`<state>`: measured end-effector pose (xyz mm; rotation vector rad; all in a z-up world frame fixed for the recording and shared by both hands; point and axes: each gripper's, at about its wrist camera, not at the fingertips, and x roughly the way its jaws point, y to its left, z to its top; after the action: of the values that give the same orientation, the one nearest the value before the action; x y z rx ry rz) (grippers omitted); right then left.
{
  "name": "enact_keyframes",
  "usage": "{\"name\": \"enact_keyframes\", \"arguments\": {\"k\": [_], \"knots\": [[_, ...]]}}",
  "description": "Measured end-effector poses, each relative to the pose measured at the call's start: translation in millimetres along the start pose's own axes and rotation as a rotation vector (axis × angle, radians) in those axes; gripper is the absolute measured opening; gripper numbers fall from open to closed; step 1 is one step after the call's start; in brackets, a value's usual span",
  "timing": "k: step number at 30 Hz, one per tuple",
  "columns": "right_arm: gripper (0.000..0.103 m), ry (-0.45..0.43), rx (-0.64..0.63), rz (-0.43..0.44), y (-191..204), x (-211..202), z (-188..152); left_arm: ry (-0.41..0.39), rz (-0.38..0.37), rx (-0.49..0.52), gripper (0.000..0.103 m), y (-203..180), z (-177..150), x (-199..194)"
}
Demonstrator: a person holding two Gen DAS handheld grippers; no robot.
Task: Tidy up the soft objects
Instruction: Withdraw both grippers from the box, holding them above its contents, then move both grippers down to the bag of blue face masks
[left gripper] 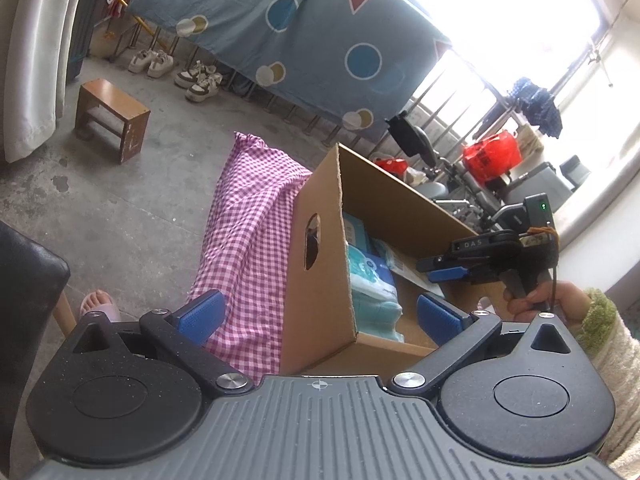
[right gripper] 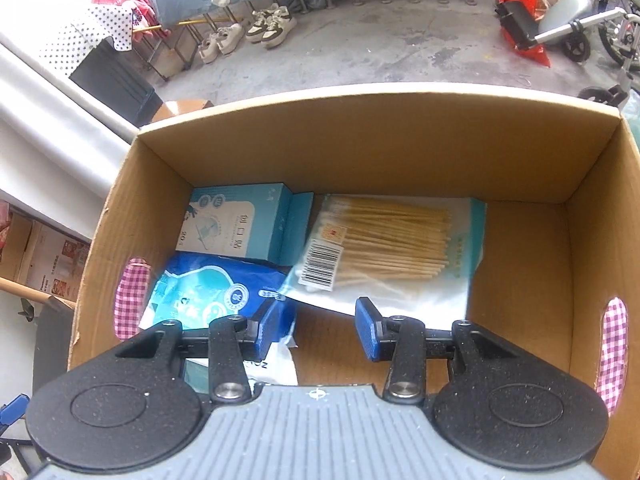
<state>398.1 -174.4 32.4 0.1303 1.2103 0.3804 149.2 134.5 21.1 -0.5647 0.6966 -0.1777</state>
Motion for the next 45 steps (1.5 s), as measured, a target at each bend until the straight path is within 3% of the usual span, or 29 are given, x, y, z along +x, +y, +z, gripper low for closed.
{"name": "enact_keyframes", "arguments": {"k": [7, 16, 24, 34, 37, 45], "knots": [[0.044, 0.047, 0.019, -0.001, 4.6, 30.4, 5.6, 0.003, 0.003, -0.015, 0.102, 6.8, -0.9, 0.5], [0.044, 0.016, 0.060, -0.013, -7.8, 51.6, 10.5, 0.009, 0.001, -0.031, 0.102, 9.5, 0.0, 1.1], [0.044, -0.039, 0.130, 0.097, -22.9, 43.3, 6.3, 0.009, -0.008, -0.026, 0.102, 4.7, -3.3, -0.7], [0.047, -0.168, 0.159, 0.194, -28.2, -37.5, -8.6, -0.012, 0.011, -0.015, 0.102, 0.3, -7.5, -13.4], [0.054, -0.220, 0.140, 0.229, -24.3, -72.5, -24.3, -0.020, 0.026, -0.001, 0.102, -4.4, -9.4, -19.0], [0.063, -0.335, 0.078, 0.346, -12.7, -147.5, -84.7, -0.029, 0.051, 0.027, 0.102, -14.4, -18.8, -32.4]]}}
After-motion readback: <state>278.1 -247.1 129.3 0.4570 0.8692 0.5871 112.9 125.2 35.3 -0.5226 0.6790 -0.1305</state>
